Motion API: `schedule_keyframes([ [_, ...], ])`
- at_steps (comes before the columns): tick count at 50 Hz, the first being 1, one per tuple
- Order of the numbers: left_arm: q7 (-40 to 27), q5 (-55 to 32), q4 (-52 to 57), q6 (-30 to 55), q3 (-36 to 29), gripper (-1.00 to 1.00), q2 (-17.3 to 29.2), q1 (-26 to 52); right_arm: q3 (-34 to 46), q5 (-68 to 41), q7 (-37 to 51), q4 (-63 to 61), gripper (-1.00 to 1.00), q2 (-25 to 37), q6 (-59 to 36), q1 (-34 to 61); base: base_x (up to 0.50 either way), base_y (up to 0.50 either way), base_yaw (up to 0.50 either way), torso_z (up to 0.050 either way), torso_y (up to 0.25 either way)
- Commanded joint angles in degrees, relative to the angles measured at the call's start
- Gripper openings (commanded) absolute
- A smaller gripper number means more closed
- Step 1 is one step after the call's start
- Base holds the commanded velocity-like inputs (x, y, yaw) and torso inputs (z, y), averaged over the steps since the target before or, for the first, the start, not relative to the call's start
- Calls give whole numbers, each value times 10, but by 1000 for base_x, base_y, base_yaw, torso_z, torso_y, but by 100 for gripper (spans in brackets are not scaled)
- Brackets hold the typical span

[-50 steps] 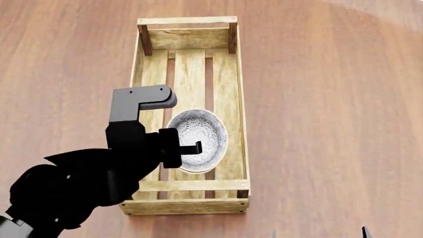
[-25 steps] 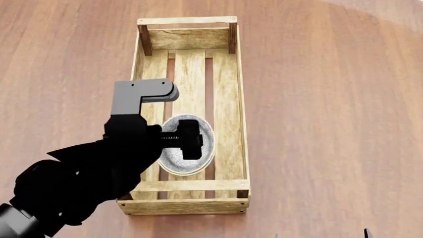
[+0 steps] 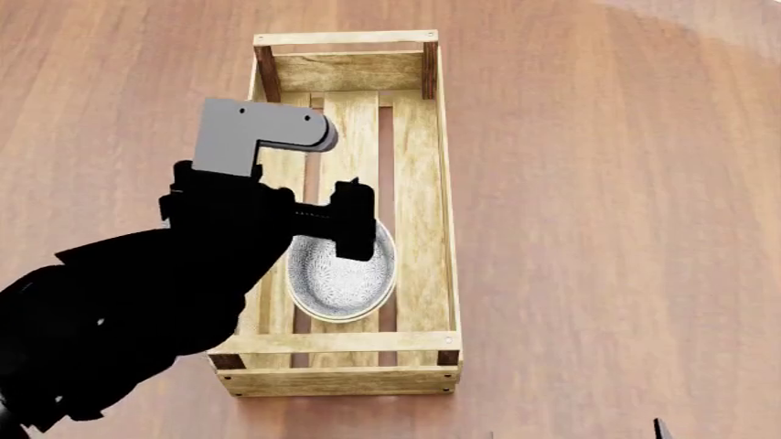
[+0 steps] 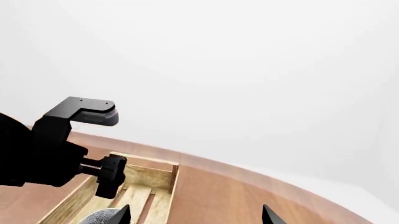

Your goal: Stack the right bowl on the left bowl and place them in the tray.

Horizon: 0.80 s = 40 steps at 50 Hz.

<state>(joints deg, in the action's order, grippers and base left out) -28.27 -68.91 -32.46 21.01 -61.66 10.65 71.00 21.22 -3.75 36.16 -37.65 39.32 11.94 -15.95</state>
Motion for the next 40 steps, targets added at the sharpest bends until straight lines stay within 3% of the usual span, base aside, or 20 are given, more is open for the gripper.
schedule_keyframes([
  [1, -54, 11, 188, 17, 5, 100, 65, 21, 5, 29, -20, -22, 100, -22, -28, 13, 0, 0, 0, 0, 0],
  [10, -121, -1, 404, 58, 13, 100, 161, 53, 25, 47, -27, -41, 100, -30, -45, 18, 0, 0, 0, 0, 0],
  [16, -140, 6, 548, 42, 20, 100, 254, 22, 32, 52, -30, -53, 100, -31, -54, 19, 0, 0, 0, 0, 0],
  [21, -159, 4, 656, 3, 43, 100, 355, -24, 37, 58, -30, -50, 100, -32, -52, 15, 0, 0, 0, 0, 0],
  [23, -169, 39, 723, -23, 50, 100, 418, -54, 34, 57, -28, -51, 100, -29, -49, 10, 0, 0, 0, 0, 0],
  [26, -178, 100, 778, -90, 57, 100, 513, -124, 30, 56, -24, -50, 100, -26, -44, 2, 0, 0, 0, 0, 0],
  [27, -190, 129, 783, -136, 58, 100, 556, -164, 29, 60, -21, -52, 100, -25, -44, -2, 0, 0, 0, 0, 0],
  [30, -210, 186, 770, -260, 40, 100, 626, -268, 25, 61, -16, -50, 100, -22, -36, -10, 0, 0, 0, 0, 0],
  [36, -321, 366, 694, -488, -34, 100, 690, -452, 11, 56, 3, -36, 100, -21, -8, -24, 0, 0, 0, 0, 0],
  [40, -435, 467, 652, -549, -60, 100, 705, -519, -7, 49, 20, -24, 100, -14, 25, -44, 0, 0, 0, 0, 0],
])
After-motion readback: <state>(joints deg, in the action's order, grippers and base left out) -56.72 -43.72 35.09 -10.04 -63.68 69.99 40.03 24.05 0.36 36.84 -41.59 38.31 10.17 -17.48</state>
